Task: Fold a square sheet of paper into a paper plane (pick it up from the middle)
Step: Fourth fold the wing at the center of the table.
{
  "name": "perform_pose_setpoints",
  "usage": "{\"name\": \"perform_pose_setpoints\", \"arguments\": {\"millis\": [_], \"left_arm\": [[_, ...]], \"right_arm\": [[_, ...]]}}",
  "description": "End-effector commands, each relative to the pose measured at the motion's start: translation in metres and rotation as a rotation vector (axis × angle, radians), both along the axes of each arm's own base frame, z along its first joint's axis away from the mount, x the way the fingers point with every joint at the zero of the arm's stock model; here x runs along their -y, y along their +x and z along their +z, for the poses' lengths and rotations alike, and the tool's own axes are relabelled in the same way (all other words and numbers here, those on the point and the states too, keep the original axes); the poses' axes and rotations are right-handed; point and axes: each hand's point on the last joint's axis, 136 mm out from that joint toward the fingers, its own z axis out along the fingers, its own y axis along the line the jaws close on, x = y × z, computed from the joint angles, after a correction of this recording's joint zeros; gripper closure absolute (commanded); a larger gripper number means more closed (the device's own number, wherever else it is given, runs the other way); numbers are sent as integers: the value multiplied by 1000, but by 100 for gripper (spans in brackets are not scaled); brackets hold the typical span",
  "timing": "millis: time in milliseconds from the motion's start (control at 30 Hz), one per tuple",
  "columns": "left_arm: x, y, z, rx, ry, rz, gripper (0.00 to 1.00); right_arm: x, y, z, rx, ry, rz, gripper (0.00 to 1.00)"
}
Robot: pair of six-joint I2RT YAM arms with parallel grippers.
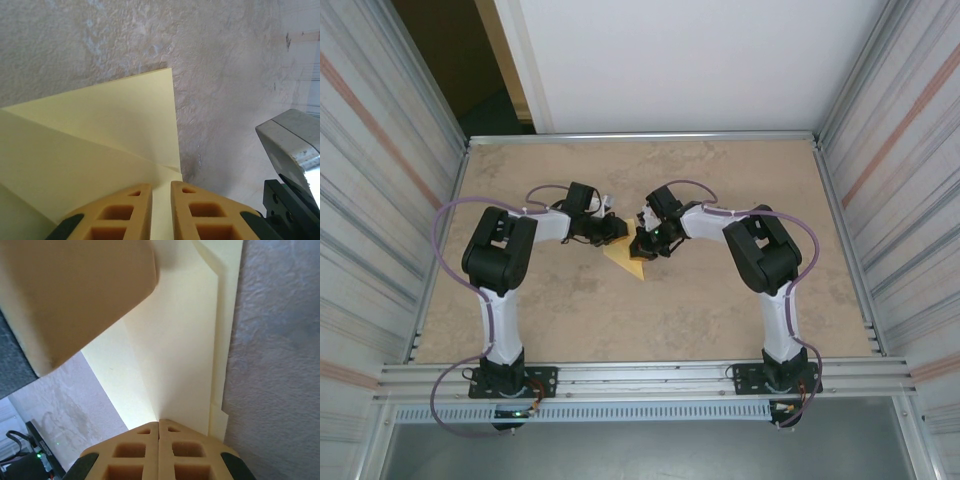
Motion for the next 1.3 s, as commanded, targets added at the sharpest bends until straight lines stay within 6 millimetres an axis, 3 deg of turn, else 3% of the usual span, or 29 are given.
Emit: {"name": "perform_pose_setpoints", "arguments": {"millis": [0, 100, 267, 333, 433, 600, 833, 967, 1267], "left_arm": [[-9, -9, -22, -67, 80, 22, 82], [-6, -3, -10, -43, 63, 14, 82], [3, 12, 39, 70, -27, -11, 81], [6, 12, 57, 113, -60, -24, 81], [8, 2, 64, 127, -83, -34, 81], [3, -24, 36, 66, -28, -39, 86], [11, -37, 13, 8, -10, -73, 89], [7, -34, 0, -16, 36, -62, 89], [-28, -11, -27, -52, 166, -16, 88]], "right_arm": [[14, -14, -24, -47, -80, 15, 95], [21, -19, -34, -68, -108, 16, 96], [35, -29, -49, -96, -163, 38, 96], [39, -33, -53, -98, -183, 50, 97], [45, -37, -56, -106, -196, 58, 97], [44, -40, -57, -109, -199, 67, 97], [45, -42, -60, -119, -204, 71, 98], [46, -44, -62, -123, -211, 74, 98], [54, -48, -70, -125, -259, 91, 98]]}}
